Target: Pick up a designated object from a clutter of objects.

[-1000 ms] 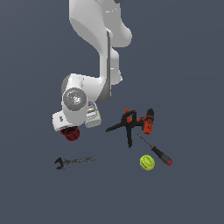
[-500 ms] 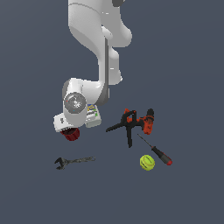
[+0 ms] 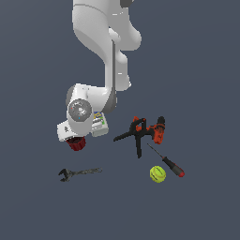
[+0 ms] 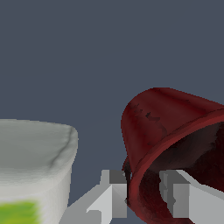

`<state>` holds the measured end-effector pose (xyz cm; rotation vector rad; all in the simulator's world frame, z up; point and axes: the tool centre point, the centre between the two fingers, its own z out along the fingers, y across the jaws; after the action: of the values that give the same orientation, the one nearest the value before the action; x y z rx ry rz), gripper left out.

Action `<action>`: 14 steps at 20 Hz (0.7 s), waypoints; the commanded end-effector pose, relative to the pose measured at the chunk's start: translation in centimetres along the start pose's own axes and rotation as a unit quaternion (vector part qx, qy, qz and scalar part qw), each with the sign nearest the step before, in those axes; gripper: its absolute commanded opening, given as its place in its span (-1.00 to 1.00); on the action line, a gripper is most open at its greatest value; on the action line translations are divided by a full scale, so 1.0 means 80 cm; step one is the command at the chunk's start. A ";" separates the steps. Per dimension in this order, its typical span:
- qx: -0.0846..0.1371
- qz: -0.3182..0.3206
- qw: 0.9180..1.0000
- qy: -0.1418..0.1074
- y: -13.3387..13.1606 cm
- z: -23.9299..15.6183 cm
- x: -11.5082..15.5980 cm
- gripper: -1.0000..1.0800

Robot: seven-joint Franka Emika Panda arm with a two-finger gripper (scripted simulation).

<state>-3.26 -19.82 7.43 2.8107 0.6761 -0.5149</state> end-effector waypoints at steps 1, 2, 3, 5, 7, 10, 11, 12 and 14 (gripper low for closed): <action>0.001 -0.001 1.000 -0.001 -0.002 0.002 0.001 -1.00; 0.000 0.000 1.000 0.000 0.000 0.000 0.000 -1.00; 0.000 0.000 1.000 0.000 -0.001 0.000 0.000 -1.00; 0.000 0.000 1.000 0.000 -0.002 -0.002 0.000 -1.00; 0.000 0.000 1.000 0.000 -0.006 -0.006 -0.001 -1.00; 0.000 0.000 1.000 0.000 -0.014 -0.017 -0.004 -1.00; 0.000 0.000 1.000 0.000 -0.017 -0.022 -0.005 -1.00; 0.000 -0.001 1.000 0.000 -0.021 -0.027 -0.005 -1.00; 0.000 -0.001 1.000 0.000 -0.030 -0.039 -0.008 -1.00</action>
<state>-4.01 -17.69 9.48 2.8109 0.6777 -0.5211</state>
